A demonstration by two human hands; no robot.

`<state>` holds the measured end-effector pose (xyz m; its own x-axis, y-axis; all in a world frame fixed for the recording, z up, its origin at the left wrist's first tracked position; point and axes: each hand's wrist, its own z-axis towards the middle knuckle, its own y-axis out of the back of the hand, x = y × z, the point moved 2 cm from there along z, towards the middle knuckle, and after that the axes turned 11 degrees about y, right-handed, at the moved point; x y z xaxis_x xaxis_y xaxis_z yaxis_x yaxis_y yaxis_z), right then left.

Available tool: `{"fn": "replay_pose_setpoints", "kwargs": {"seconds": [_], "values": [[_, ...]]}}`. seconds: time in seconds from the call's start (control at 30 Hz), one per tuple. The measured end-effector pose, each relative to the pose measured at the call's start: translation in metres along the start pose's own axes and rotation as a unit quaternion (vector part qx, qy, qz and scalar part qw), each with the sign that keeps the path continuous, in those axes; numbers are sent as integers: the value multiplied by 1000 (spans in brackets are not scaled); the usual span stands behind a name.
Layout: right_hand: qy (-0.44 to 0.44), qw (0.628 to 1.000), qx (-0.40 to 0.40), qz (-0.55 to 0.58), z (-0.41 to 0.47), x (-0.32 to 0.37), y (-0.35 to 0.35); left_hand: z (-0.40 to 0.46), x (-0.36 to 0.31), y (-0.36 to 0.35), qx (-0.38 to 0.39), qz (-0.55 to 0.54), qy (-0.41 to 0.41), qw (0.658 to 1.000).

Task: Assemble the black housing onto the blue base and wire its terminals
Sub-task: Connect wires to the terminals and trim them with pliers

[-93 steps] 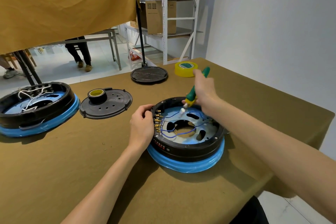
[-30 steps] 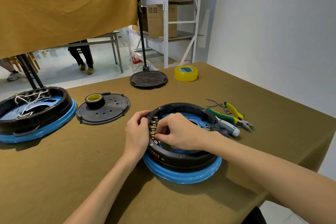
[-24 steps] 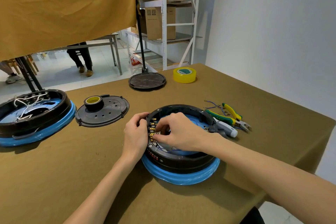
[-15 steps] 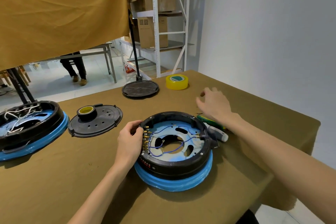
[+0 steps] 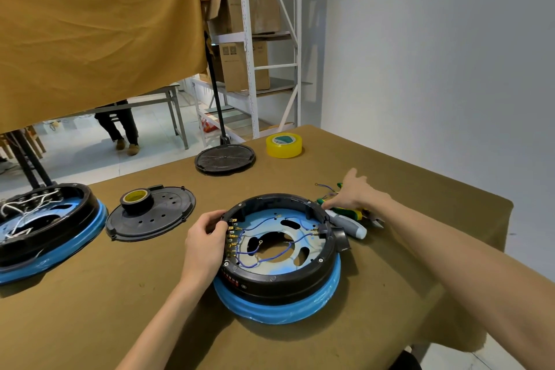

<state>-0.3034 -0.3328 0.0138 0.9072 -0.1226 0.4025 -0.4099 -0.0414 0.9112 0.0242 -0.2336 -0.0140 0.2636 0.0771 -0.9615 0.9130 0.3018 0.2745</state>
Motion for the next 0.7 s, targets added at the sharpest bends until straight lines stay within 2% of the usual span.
{"fn": "replay_pose_setpoints", "kwargs": {"seconds": [0.27, 0.47, 0.53, 0.6, 0.7], "values": [[119, 983, -123, -66, -19, 11, 11, -2, -3, 1, 5, 21, -9, 1000], [215, 941, -262, -13, -48, 59, 53, -10, -25, 9, -32, 132, -83, 987], [283, 920, -271, 11, -65, 80, 61, -14, -35, 8, -37, 130, -123, 983], [356, 898, -243, 90, -83, 101, 63, -20, -48, 4, -16, 101, -161, 982], [420, 857, -190, 231, -104, 128, 59, -25, -69, -12, 94, 45, -144, 984]]}}
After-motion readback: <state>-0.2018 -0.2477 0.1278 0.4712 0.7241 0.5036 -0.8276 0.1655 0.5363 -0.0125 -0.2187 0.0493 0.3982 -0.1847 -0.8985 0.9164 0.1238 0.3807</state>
